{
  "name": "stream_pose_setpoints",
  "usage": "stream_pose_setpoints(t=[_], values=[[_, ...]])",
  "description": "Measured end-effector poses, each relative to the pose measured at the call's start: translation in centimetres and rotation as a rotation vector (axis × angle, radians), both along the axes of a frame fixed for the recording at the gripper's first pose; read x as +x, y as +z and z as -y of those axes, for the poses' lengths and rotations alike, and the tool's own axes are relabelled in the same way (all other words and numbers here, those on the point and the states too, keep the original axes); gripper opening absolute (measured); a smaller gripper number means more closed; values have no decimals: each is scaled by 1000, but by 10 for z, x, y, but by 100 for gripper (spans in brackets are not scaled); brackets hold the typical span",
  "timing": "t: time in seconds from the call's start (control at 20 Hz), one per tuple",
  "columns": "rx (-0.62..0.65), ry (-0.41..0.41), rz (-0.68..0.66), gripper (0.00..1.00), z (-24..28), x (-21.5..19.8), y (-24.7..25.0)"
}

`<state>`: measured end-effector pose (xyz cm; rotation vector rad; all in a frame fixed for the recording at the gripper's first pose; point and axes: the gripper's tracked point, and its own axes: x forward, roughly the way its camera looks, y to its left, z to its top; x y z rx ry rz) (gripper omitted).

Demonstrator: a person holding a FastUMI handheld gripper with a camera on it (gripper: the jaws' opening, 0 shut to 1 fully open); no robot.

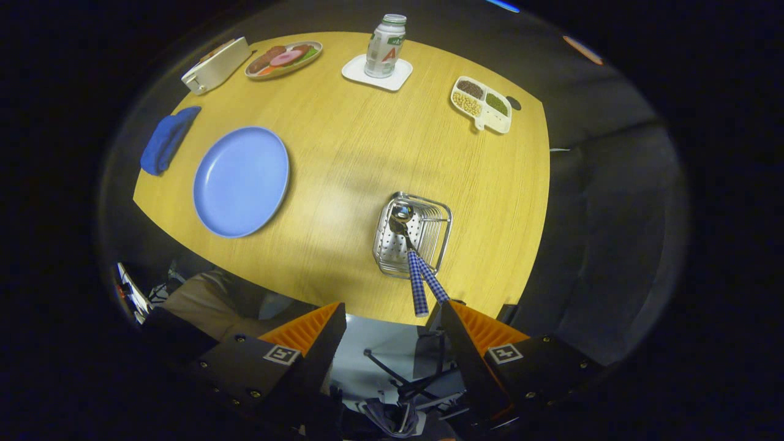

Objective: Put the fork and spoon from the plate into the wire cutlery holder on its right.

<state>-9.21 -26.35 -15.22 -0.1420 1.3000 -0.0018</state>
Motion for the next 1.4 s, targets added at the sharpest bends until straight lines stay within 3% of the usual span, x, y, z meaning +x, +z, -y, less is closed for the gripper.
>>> stream_pose_setpoints(t=[0.55,0.7,0.95,1.0,1.15,1.4], values=[[62,-30,685,95,-74,62,74],[81,-86,856,95,-76,70,97],[0,-149,1096,96,-66,78,146],[-23,-143,1124,96,-68,77,155],[-72,-18,1187,96,-97,83,179],[-4,124,1197,96,-154,95,185]])
